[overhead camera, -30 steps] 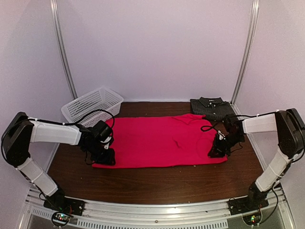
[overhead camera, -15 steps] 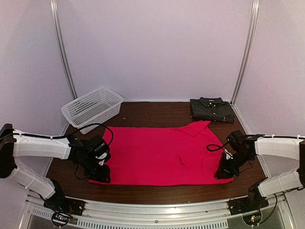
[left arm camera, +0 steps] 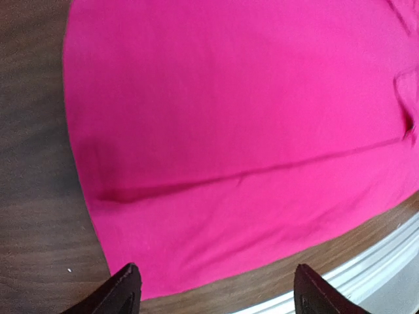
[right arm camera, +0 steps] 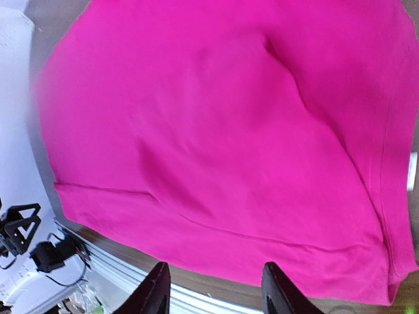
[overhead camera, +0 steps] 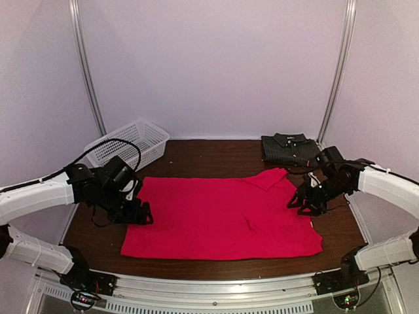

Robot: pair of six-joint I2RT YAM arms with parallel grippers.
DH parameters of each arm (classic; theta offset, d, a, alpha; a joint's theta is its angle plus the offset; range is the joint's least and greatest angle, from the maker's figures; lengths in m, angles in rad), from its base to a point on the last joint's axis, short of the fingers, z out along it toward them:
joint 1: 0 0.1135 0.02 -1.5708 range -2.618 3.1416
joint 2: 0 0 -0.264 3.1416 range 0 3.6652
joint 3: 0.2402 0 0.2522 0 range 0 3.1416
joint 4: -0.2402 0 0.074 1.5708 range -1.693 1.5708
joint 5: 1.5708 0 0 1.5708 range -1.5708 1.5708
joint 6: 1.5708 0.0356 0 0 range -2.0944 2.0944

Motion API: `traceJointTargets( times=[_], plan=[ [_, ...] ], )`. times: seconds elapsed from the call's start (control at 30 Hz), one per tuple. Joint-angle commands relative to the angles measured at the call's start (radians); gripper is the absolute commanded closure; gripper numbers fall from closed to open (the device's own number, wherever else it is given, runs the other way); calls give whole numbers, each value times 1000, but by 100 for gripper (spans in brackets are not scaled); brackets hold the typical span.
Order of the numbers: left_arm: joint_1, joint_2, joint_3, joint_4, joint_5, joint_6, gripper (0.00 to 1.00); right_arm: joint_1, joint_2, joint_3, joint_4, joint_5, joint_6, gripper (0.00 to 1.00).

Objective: Fold and stack the mixed laundry pile
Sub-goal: Move the 1/3-folded T-shirt to the center of the board, then adjust the 1/3-folded shirt at the center of the board.

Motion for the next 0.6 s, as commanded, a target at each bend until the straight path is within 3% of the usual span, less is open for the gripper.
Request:
traceJointTargets(
  times=[0.0,0.07,0.17,0.23,0.37,0.57],
  plan=[
    [121,-9,103,71,-43,94,13,-63,153,183,64,48,-123,49],
    [171,-4,140,118,-79,120,3,-97,199,283,77,83,-165,49],
    [273,36,181,189,-3,155,2,-135,231,369,185,134,-195,38],
    [329,88,204,234,64,166,2,-174,278,376,276,75,-162,31],
    [358,209,298,232,77,193,2,-215,449,408,350,-150,-71,50],
    [360,308,351,241,91,203,5,-165,559,426,385,-177,-10,52]
  ],
)
